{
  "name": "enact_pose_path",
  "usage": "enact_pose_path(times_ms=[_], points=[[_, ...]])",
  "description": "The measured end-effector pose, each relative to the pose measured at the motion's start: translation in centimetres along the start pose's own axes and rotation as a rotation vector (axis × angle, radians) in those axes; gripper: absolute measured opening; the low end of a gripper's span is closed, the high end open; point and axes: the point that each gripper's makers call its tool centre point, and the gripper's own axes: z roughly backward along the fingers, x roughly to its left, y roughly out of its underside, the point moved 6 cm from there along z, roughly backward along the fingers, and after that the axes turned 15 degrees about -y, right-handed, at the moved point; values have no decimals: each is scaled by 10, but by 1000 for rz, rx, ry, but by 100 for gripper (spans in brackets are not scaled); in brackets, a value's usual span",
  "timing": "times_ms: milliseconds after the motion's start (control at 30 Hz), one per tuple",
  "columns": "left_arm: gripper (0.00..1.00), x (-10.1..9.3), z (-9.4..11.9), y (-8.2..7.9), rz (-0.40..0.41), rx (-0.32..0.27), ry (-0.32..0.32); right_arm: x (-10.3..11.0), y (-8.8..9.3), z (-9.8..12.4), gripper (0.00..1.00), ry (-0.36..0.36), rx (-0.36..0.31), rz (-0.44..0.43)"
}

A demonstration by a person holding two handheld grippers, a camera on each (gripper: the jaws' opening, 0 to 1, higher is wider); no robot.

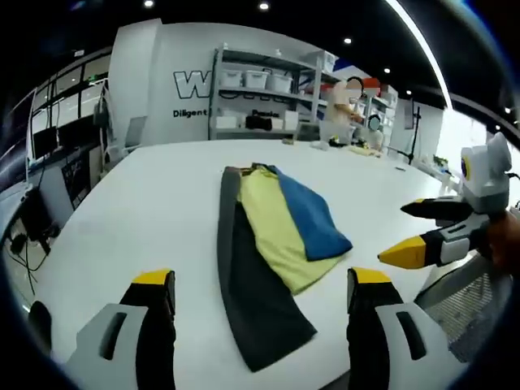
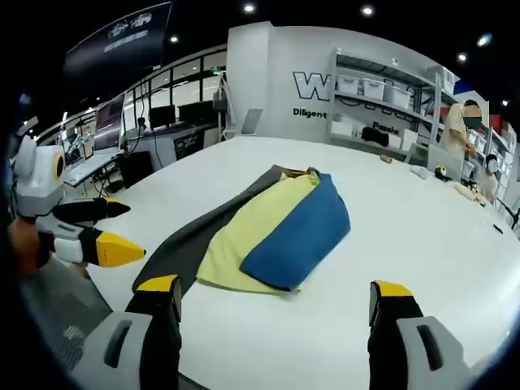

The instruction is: Fold the garment on the visible template until the final outline fits inside the template.

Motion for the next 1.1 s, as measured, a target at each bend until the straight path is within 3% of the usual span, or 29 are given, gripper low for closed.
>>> enact_pose_path(times_ms=[1100], points=[[80, 0, 5, -4, -24, -33, -25, 2, -3, 1, 96, -21, -27, 3]])
